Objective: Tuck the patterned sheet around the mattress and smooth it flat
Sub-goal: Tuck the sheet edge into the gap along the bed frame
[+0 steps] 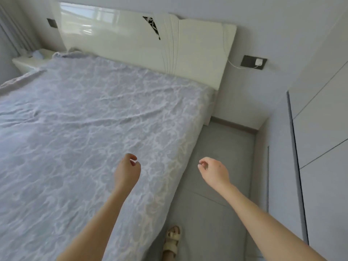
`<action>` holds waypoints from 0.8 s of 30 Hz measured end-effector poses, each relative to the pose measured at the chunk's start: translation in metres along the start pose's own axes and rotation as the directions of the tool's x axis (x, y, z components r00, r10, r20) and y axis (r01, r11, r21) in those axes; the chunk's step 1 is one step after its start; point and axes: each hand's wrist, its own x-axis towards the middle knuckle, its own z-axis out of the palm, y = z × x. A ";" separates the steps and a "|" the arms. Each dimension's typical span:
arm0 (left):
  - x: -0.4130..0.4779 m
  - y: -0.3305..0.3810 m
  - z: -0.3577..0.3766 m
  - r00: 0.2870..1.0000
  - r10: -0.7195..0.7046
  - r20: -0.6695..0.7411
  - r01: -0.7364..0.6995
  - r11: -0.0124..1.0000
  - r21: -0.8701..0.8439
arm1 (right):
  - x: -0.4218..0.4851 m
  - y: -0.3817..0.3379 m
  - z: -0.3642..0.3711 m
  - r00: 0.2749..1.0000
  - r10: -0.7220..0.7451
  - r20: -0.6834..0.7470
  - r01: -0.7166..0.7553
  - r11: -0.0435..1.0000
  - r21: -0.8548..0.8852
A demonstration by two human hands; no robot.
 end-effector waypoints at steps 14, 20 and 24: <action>0.263 0.256 0.162 0.936 0.225 0.271 -0.256 0.963 0.085 | 0.247 0.075 -0.103 0.950 0.292 -0.113 -0.275 0.951 0.144; 0.344 0.362 0.262 0.915 0.363 0.177 -0.360 0.932 -0.048 | 0.374 0.134 -0.132 0.941 0.322 -0.099 -0.297 0.931 0.211; 0.407 0.404 0.314 0.890 0.445 0.099 -0.448 0.894 0.003 | 0.478 0.159 -0.143 0.948 0.314 -0.053 -0.290 0.920 0.263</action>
